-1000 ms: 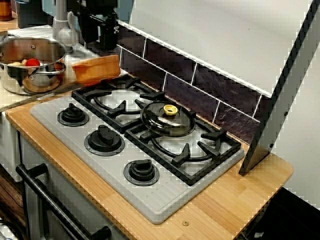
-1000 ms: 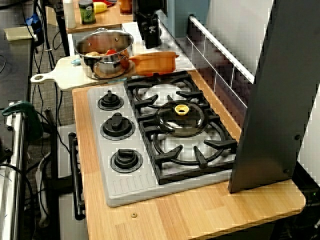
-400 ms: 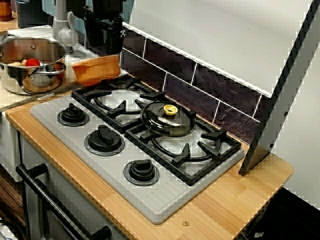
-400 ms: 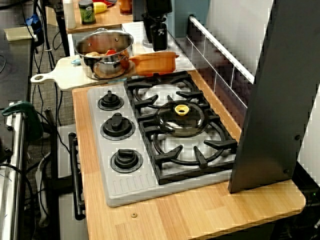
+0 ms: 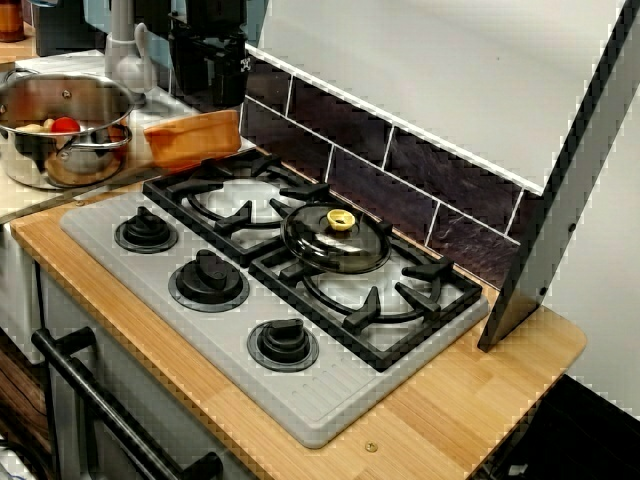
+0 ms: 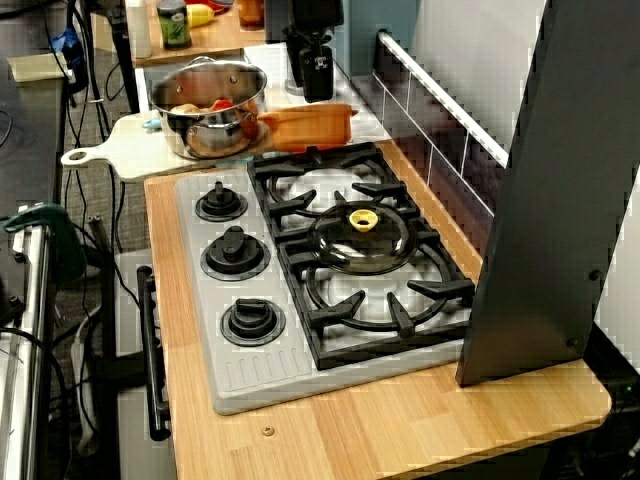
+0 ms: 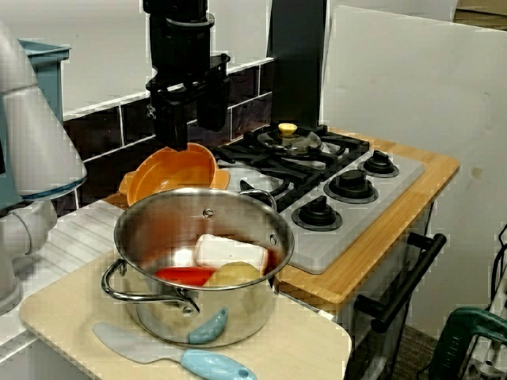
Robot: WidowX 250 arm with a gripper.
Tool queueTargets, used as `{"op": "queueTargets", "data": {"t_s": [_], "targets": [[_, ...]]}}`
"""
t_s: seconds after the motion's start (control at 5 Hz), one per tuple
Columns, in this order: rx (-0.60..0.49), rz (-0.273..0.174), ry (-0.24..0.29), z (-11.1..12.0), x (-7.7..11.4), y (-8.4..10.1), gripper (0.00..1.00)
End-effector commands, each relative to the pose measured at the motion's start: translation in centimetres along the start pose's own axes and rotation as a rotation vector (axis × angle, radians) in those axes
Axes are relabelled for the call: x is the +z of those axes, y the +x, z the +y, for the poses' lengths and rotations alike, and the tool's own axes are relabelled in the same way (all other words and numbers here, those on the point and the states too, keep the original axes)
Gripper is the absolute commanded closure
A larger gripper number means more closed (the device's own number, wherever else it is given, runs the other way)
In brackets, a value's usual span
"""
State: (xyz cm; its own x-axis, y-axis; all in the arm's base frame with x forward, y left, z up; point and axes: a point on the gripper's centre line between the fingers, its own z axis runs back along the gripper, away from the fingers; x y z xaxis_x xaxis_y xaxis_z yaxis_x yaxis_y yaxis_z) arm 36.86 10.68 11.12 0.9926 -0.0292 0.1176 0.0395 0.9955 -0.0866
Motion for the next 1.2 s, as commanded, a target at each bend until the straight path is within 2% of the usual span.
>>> {"op": "queueTargets", "data": {"t_s": [0.0, 0.2, 1.0], "targets": [[-0.011, -0.031, 0.039, 0.7, 0.8, -0.7, 0.00], [-0.011, -0.022, 0.057, 0.6, 0.1, -0.9, 0.00], [0.002, -0.012, 0.066, 0.7, -0.5, -1.0, 0.00]]}}
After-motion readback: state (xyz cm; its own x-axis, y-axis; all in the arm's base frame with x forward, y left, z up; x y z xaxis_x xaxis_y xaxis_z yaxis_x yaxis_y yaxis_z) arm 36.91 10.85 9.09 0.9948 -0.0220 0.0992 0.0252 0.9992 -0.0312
